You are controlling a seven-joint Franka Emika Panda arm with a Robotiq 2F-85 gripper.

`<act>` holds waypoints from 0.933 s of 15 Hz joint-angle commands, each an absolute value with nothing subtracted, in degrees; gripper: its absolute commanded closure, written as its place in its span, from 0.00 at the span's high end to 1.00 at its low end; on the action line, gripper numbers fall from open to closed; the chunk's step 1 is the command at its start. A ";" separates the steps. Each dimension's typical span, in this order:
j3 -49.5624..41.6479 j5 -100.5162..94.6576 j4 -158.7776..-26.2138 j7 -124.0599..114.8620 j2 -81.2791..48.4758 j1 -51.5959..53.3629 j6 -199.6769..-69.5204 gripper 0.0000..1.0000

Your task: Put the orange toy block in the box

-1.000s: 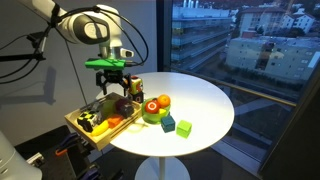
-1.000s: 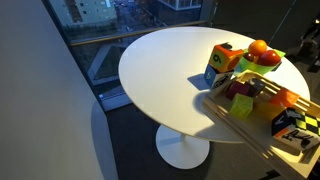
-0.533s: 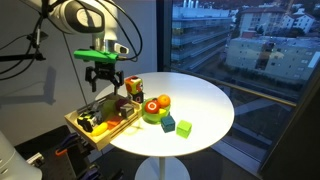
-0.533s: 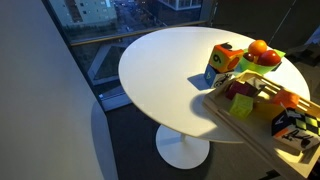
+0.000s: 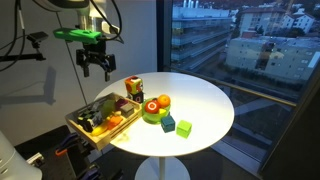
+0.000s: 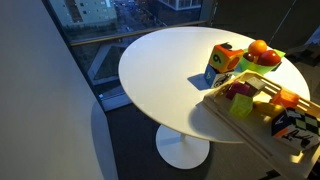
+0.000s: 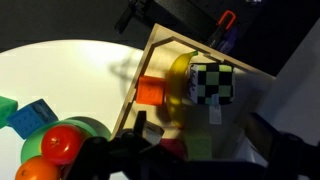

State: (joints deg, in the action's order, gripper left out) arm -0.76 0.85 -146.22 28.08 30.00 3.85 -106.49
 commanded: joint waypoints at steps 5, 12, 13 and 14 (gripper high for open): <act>-1.94 2.12 -144.42 15.29 38.97 3.10 -102.77 1.00; -0.79 0.65 -143.17 7.55 42.63 1.70 -103.69 1.00; -0.70 0.44 -142.90 7.20 42.69 1.68 -103.69 1.00; -0.70 0.05 -142.61 7.53 42.64 1.81 -103.71 1.00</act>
State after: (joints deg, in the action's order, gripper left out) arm -1.50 1.47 -144.17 9.07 42.47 2.46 -104.23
